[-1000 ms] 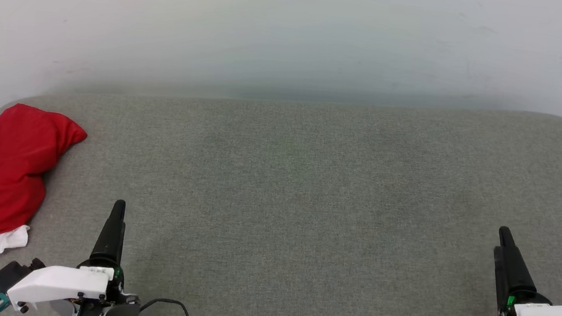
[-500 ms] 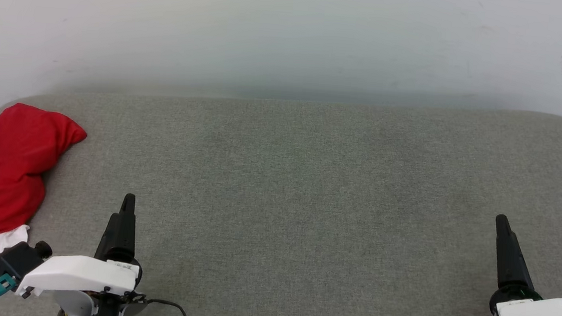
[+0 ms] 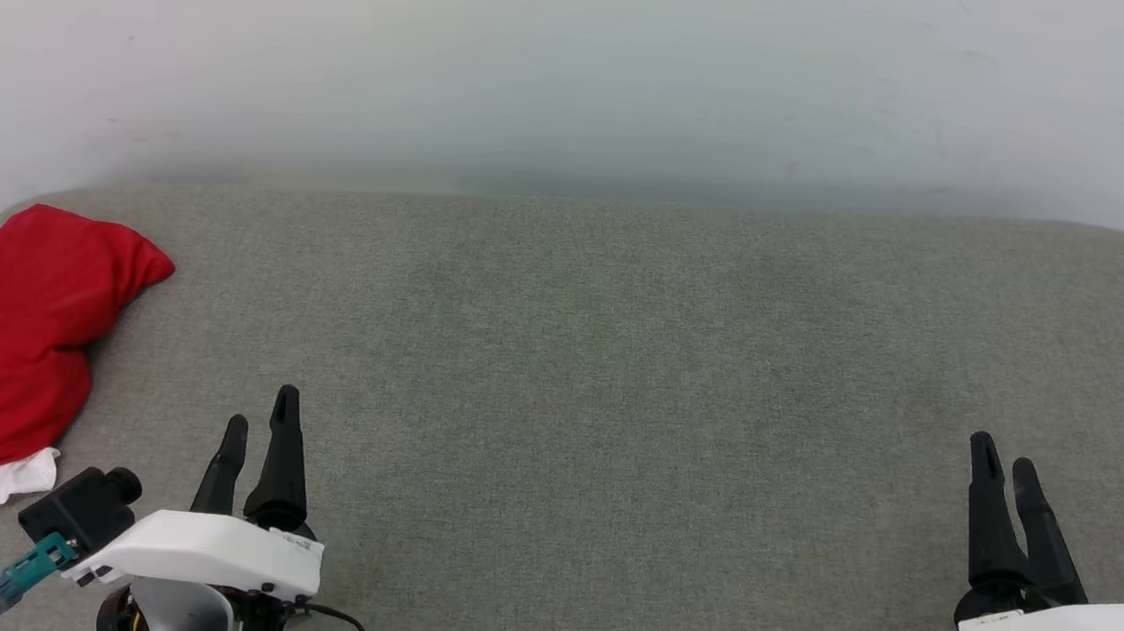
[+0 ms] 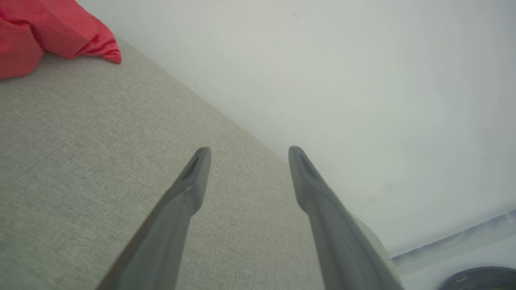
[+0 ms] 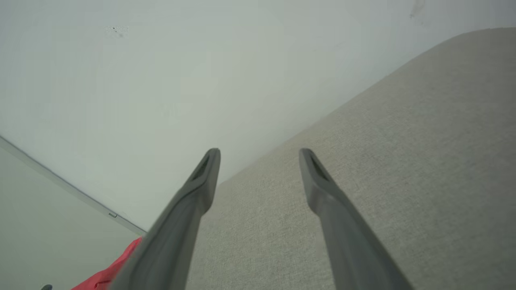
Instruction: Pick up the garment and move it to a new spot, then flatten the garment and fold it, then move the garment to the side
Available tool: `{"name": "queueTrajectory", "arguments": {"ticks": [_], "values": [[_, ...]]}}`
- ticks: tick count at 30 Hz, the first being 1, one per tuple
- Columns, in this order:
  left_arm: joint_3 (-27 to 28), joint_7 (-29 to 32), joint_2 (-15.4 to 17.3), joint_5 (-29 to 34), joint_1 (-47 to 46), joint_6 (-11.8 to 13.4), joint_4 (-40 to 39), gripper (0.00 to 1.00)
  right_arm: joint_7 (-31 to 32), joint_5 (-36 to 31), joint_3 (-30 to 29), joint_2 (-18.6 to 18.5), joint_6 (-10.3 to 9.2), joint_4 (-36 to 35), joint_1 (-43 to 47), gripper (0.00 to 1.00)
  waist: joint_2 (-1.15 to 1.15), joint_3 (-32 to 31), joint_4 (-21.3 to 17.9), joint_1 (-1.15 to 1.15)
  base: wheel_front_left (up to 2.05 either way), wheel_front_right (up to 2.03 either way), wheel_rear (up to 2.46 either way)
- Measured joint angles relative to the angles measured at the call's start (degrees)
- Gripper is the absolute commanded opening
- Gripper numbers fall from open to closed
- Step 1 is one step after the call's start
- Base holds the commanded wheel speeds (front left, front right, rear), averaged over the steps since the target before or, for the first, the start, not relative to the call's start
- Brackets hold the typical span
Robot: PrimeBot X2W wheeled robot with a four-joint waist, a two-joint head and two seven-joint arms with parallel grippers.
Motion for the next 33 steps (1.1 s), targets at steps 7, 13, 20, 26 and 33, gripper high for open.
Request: {"name": "queueTrajectory", "arguments": {"ticks": [7, 13, 20, 26, 33], "values": [[-1.5, -1.3, 0.2, 5.6, 0.5, 0.5, -0.5, 1.0, -1.2, -5.3, 0.1, 0.0, 0.0, -0.7, 0.5, 1.0, 0.0, 0.0, 0.0, 0.0, 0.0, 0.0, 0.0], [-2.6, -2.2, 0.4, 9.8, 0.7, 0.8, -0.8, 1.0, -2.3, -9.7, 0.3, 0.0, 0.0, -1.5, 1.1, 1.0, 0.0, -0.1, 0.0, 0.0, 0.0, 0.0, 0.0], [-3.5, -3.3, 0.7, 14.4, 1.5, 1.3, -1.5, 1.0, -3.4, -14.3, 0.3, 0.0, 0.0, -2.5, 2.0, 1.0, 0.0, -0.1, 0.0, 0.0, 0.0, 0.0, 0.0], [-4.1, -4.3, 0.8, 18.2, 1.9, 1.9, -1.9, 1.0, -4.2, -18.0, 0.3, 0.0, 0.0, -3.0, 2.4, 1.0, 0.0, -0.2, 0.1, 0.0, 0.0, 0.0, 0.0], [-4.9, -5.2, 0.8, 22.0, 2.5, 2.4, -2.5, 1.0, -5.2, -21.8, 0.4, 0.0, 0.0, -3.7, 3.0, 1.0, 0.0, -0.1, 0.2, 0.0, 0.0, 0.0, 0.0]]}}
